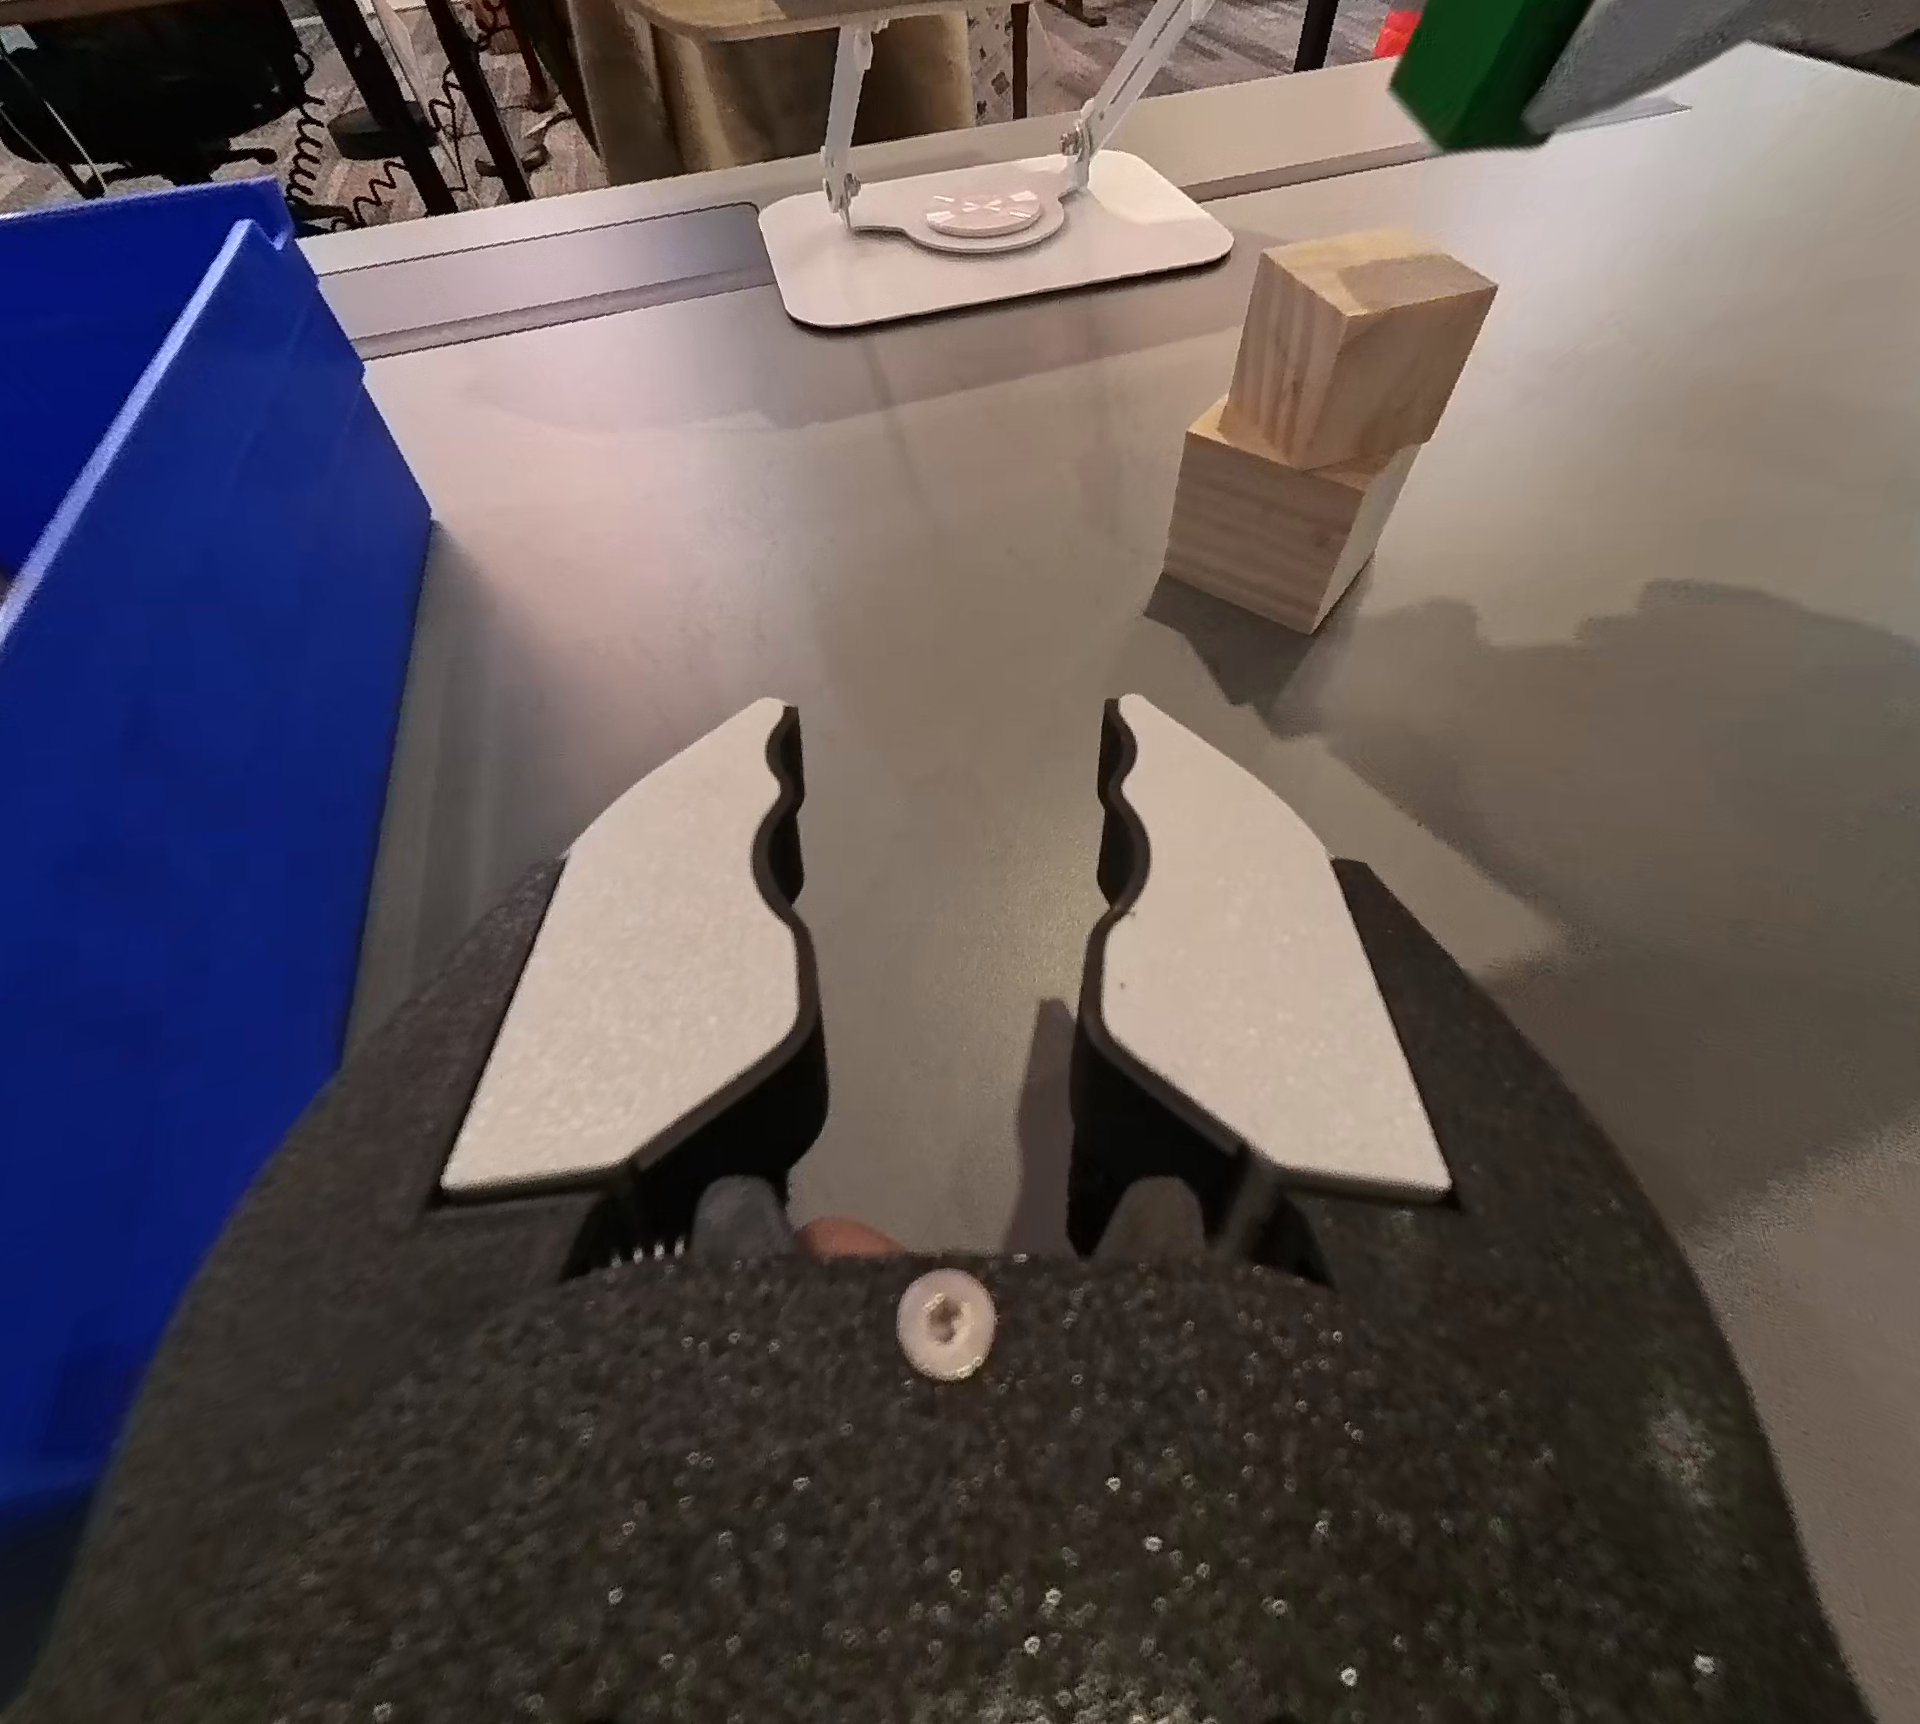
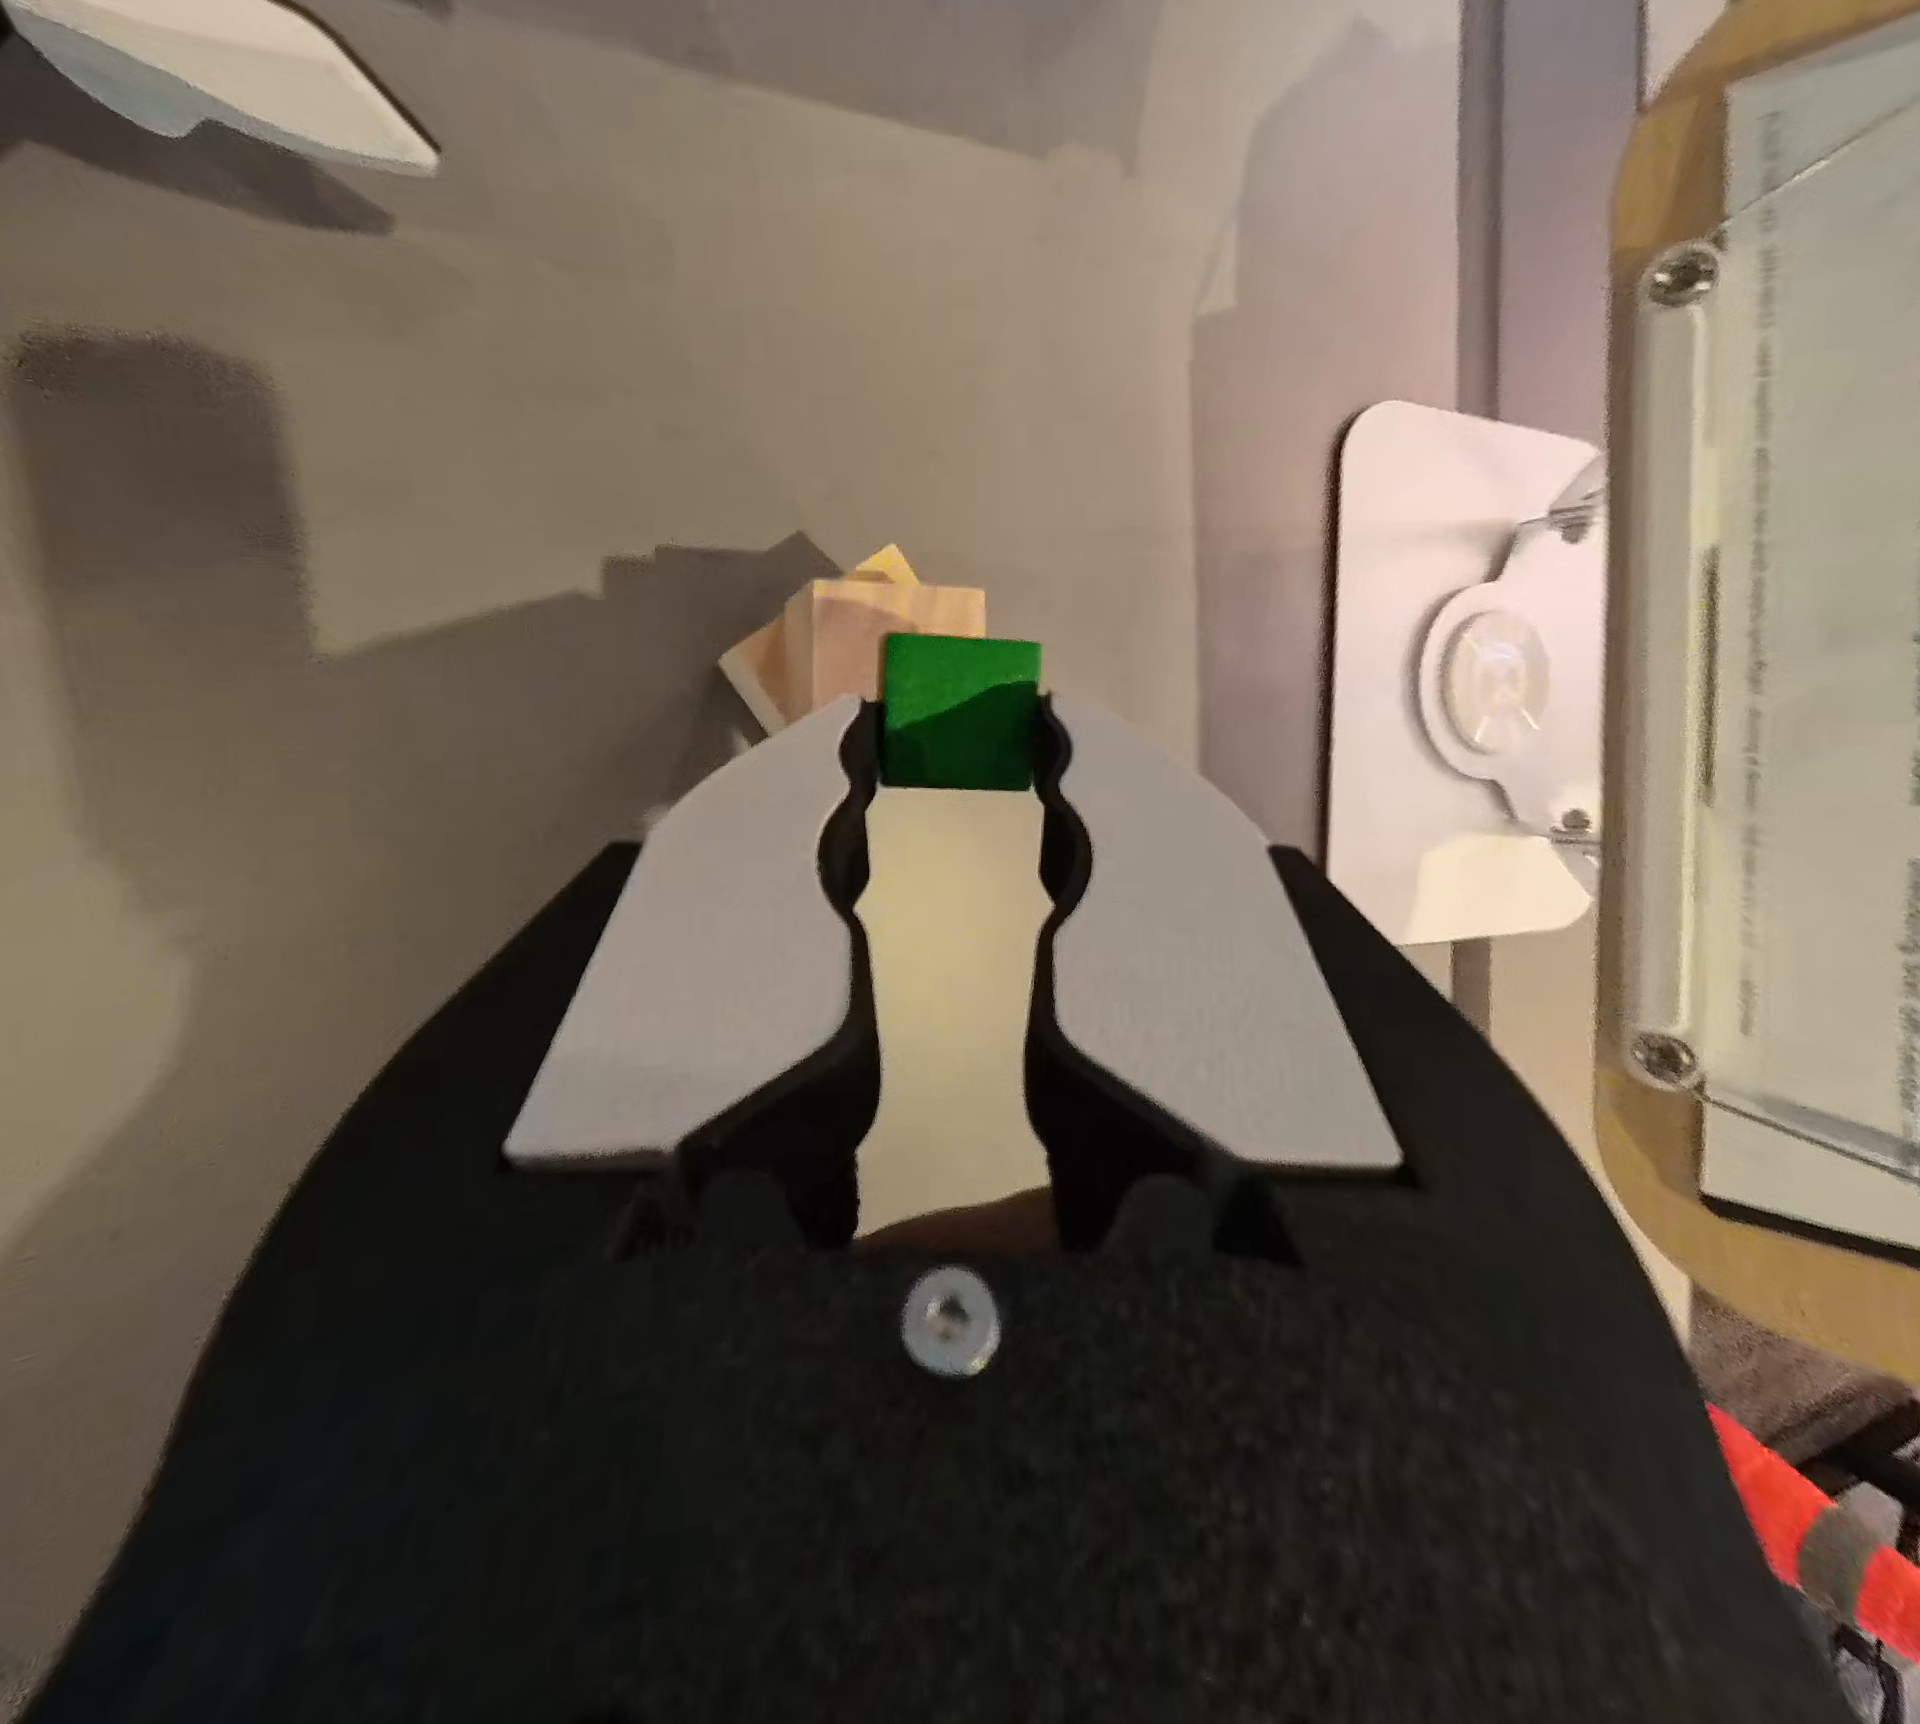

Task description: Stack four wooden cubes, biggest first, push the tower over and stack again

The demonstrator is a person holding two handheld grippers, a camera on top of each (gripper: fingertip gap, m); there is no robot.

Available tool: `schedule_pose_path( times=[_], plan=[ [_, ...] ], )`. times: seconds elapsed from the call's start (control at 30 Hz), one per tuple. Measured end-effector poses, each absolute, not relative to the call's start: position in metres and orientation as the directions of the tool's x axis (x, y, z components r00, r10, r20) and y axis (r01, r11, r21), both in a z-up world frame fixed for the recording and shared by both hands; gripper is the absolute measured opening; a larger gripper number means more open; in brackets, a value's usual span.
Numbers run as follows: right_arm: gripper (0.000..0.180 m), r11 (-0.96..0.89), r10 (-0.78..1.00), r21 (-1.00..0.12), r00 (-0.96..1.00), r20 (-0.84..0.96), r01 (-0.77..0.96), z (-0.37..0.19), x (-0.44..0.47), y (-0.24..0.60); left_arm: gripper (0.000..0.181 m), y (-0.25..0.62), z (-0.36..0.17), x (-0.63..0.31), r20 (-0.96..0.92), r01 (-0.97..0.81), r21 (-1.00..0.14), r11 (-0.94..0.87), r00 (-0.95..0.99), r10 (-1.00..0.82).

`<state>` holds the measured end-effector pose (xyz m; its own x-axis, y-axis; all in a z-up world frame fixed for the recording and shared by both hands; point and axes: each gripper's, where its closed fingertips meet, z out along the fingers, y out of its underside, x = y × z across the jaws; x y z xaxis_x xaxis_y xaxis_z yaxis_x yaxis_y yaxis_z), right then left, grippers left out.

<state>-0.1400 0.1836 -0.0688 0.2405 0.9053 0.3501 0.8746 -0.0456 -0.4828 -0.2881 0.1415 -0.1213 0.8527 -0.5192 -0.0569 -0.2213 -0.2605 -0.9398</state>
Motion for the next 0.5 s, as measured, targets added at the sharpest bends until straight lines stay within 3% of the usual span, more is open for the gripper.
schedule_pose_path(
  times=[0.5],
  plan=[
    [0.033, -0.085, 0.928, -0.446, 0.234, 0.29, 0.891, -0.09, -0.147, 0.183, 0.054, 0.141, -0.121, -0.288, -0.063, -0.226, -0.939, -0.258, 0.853, -0.518]
  ],
)
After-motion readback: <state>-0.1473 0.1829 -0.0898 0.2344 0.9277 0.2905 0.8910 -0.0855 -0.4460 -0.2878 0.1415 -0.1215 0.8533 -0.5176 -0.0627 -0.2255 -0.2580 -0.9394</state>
